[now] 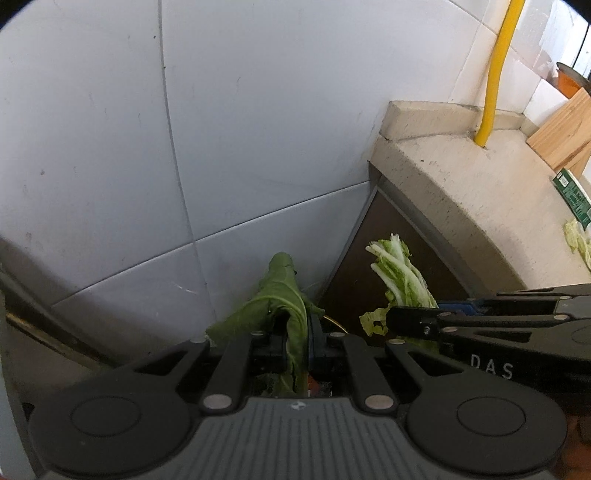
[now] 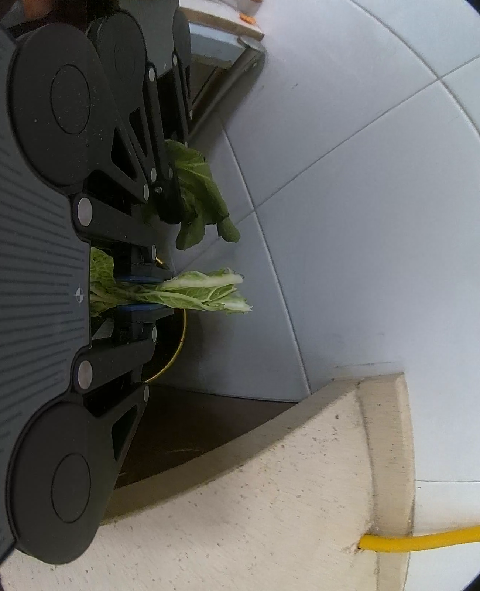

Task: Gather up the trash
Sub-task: 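Open both tools to drop the leaves into the bin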

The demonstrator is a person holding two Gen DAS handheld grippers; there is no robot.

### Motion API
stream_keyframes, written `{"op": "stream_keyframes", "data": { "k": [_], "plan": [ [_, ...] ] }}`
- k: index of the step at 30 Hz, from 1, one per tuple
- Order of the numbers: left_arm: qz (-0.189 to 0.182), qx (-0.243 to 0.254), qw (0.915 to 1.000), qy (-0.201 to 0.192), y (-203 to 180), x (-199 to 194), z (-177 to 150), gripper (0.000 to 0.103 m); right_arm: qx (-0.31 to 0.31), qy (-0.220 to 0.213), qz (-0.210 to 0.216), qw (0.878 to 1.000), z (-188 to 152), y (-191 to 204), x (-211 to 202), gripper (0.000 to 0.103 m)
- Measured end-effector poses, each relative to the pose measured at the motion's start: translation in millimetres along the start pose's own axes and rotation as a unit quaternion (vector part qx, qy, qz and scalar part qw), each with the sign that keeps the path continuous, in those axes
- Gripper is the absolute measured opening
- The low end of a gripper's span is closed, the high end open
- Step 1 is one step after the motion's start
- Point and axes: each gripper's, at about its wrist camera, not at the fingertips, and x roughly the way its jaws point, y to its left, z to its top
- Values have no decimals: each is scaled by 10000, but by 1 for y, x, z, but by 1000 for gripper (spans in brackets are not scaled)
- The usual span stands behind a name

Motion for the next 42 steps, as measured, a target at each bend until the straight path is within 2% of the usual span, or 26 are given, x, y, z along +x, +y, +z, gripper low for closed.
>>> {"op": "stream_keyframes", "data": {
  "k": [17, 19, 22, 25, 27, 42],
  "plan": [
    [83, 4, 9998, 189, 0, 8, 0, 7, 197, 270, -49, 9994, 8, -4, 29, 16],
    [92, -21, 9997, 214, 1, 9, 0, 10, 255, 289, -37, 9993, 8, -6, 30, 22],
    [81, -51, 9996, 253, 2, 11, 0, 15, 307, 303, -66, 9990, 8, -9, 28, 24],
    [132, -54, 9996, 250, 2, 10, 1, 32, 322, 287, -84, 9990, 9, -9, 28, 28],
    [142, -32, 9997, 213, 1, 9, 2, 35, 336, 281, -90, 9990, 9, -10, 28, 29],
    [109, 8, 9995, 288, -2, 11, 3, 43, 373, 284, -137, 9988, 6, -11, 23, 29]
  ]
}}
